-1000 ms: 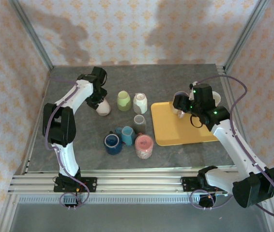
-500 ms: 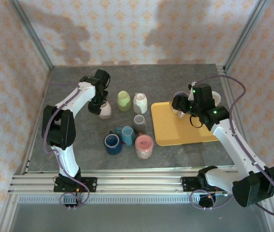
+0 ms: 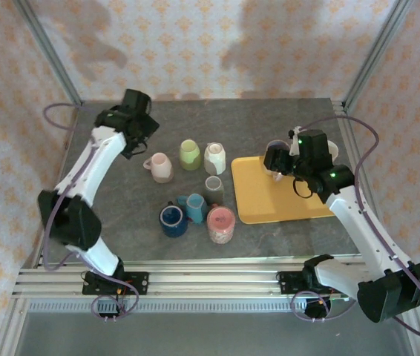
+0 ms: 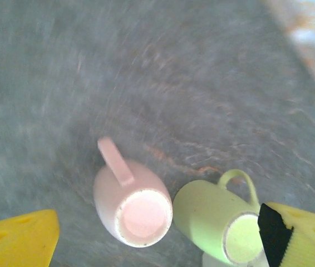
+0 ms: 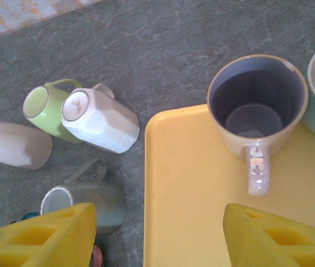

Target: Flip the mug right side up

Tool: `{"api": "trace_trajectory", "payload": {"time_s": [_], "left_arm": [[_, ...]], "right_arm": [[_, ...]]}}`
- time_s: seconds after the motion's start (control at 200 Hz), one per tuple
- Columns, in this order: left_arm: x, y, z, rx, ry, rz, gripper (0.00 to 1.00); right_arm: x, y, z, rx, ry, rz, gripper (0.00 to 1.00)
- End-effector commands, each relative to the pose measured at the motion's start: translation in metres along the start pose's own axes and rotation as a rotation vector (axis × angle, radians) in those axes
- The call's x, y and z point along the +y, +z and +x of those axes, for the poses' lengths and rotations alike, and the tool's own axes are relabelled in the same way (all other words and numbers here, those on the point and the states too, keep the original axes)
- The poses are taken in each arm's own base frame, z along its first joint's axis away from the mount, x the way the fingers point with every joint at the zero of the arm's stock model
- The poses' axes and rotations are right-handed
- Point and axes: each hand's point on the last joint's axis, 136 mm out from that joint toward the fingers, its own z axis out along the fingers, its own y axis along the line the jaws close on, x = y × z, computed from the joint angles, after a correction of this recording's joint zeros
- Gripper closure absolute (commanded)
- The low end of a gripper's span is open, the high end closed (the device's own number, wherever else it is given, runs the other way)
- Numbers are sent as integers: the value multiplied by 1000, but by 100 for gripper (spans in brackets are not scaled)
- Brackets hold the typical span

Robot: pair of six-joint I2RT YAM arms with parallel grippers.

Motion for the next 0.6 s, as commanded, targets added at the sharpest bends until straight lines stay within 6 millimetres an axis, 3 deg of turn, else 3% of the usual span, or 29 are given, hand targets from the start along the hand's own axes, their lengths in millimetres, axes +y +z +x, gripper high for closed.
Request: {"api": "trace_trajectory", "payload": {"time_s": [0.0,0.12,0.23,0.395,0.47,0.515,0.596], "left_arm": [[9,-27,-26,-120,489,55,7],[12,-31,-14,-158,964,154,8],[30,-15,4,-169,1325,223,11],[29,12,13,-113,1489,531,17],[38,28,34,-53,1729,659,18],[44,42,39,-42,1865,663,17],[43,58,28,-71,1897,637,15]], "right_arm": [[8,-10,-9,-23,-34,-37,38],[13,-5,-9,-9,-35,-62,39],[16,0,-9,10,-29,-77,39],[22,6,-8,43,-23,-102,40],[26,7,-10,60,-33,-115,40],[28,5,-11,60,-45,-121,40],[25,11,-9,86,-50,-106,40]]}}
